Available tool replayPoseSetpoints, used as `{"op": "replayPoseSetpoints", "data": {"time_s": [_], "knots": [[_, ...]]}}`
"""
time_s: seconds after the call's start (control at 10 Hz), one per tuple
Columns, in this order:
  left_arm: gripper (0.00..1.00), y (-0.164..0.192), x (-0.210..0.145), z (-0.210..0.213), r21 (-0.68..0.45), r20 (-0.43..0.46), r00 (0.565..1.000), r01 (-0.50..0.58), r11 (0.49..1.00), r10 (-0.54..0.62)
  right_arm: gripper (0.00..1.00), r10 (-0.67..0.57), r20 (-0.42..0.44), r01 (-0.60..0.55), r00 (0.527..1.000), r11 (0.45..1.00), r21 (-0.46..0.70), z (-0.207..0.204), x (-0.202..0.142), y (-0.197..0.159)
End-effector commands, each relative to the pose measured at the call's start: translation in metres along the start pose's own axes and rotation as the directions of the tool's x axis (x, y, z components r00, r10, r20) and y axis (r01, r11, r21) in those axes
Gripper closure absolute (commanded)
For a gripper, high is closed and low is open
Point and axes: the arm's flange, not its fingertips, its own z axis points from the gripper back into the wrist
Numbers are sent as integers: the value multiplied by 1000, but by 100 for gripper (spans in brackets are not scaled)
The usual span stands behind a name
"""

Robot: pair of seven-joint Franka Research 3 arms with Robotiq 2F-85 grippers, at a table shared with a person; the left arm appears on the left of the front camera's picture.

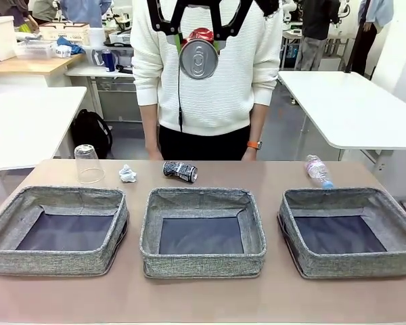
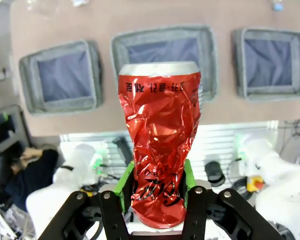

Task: Sort the waste into the appropriate baskets.
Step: Pick up the waste item pointed out by the person, then place the picked waste into the Fabric basket indicated by the person.

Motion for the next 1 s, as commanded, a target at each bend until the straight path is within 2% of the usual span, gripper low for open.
{"op": "replayPoseSetpoints", "data": {"time_s": [0.0, 0.9], "knots": [[0, -1, 0, 0, -19, 4, 1000, 21, 1000, -21, 57, 1, -4, -1, 1000, 1000, 9, -1, -2, -2], [0, -1, 0, 0, -19, 4, 1000, 21, 1000, -21, 57, 1, -4, -1, 1000, 1000, 9, -1, -2, -2]]}}
